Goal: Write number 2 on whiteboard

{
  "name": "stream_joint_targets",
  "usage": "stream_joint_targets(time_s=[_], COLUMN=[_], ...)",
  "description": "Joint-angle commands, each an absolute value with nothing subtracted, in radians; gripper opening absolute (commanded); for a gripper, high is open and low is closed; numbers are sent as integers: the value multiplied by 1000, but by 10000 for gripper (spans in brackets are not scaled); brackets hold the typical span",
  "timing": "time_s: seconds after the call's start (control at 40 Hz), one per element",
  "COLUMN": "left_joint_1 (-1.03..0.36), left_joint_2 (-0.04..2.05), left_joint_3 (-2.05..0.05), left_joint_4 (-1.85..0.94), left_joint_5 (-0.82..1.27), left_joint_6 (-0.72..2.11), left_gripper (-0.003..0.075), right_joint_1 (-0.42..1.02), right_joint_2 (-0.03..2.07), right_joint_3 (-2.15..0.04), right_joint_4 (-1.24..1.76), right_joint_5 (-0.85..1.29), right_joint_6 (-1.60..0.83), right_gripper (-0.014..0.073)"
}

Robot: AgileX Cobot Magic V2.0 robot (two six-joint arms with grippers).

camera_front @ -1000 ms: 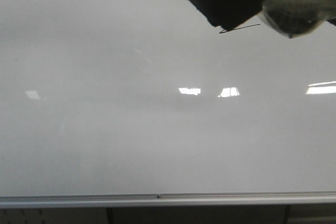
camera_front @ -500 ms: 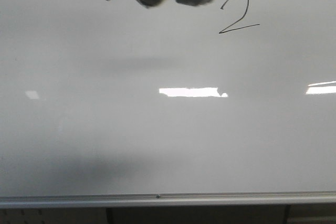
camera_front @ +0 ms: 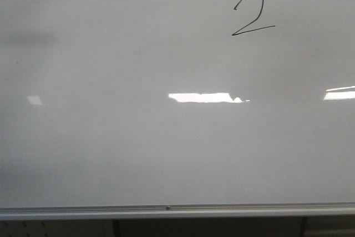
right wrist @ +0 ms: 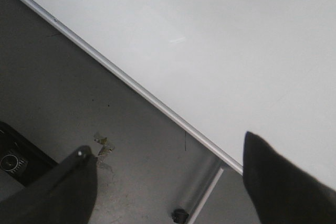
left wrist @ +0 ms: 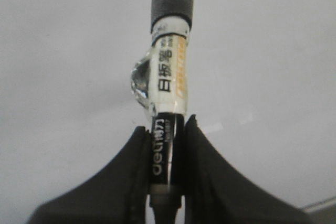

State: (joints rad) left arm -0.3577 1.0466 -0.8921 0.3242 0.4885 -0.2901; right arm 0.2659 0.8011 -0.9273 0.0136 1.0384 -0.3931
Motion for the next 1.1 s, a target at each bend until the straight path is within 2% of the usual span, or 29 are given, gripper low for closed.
stream_joint_targets(time_s=[0.0,0.17,0.28,0.57,0.85,1.07], left_joint_1=[-268,-173,-146,-137,-137,-137], left_joint_2=[1008,1055,1116,1296,1422,1513], left_joint_3=[-796,-623,-588,-590,-592,-605], left_joint_4=[320,218,202,197,53,44], left_joint_5=[186,-213,-364,-603,-783,-828], left_joint_6=[-351,-356,-356,-272,-132,-112], left_gripper=[-1,-1,-1,-1,0,1], right_joint_1=[259,259,259,259,259,259], right_joint_2=[796,799,799,799,799,799], right_joint_3=[-955,-955,-955,-955,-955,-955], right_joint_4=[9,15,15,15,15,15], right_joint_5=[970,969,968,969,969,968], right_joint_6=[-389,-389,-389,-389,-389,-389], right_gripper=[592,592,592,592,592,592])
